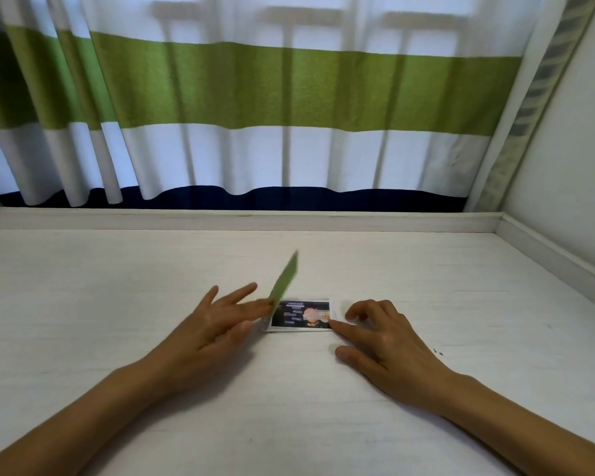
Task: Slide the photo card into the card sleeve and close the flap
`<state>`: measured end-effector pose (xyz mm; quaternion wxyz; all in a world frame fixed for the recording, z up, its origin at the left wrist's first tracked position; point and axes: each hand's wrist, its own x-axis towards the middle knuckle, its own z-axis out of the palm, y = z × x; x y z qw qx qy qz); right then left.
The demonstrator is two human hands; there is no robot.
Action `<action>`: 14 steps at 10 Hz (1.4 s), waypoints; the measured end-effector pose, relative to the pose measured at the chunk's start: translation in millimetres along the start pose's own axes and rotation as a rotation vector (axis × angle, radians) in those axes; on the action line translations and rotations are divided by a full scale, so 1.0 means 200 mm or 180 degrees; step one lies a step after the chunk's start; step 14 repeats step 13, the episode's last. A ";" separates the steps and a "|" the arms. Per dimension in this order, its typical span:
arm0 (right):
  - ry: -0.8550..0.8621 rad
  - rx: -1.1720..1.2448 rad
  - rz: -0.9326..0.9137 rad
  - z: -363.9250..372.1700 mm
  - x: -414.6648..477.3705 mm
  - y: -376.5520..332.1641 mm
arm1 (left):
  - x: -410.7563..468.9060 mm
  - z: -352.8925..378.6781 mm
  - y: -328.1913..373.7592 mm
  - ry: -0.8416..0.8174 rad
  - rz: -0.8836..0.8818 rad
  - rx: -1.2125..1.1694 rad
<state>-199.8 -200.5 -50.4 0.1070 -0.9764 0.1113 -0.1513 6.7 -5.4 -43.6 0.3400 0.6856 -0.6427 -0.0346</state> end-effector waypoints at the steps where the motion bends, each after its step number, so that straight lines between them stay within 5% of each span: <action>1: -0.0012 -0.0032 -0.0019 0.00 0.00 0.01 | -0.01 0.03 -0.03 -0.0267 0.0019 0.0155; 5: 0.0338 0.0458 0.0052 -0.03 -0.02 -0.01 | -0.02 0.04 -0.01 -0.0622 0.0058 0.0401; 9: -0.0150 -0.0151 -0.0032 -0.01 0.00 0.00 | -0.01 0.02 0.00 -0.0815 0.0100 0.0653; 11: -0.0470 -0.0182 -0.0149 -0.02 -0.03 0.02 | -0.05 -0.02 0.04 -0.1438 -0.0136 0.1124; 14: -0.1214 0.0096 -0.0185 -0.18 -0.20 -0.03 | -0.12 -0.18 0.24 -0.1516 -0.0426 0.0741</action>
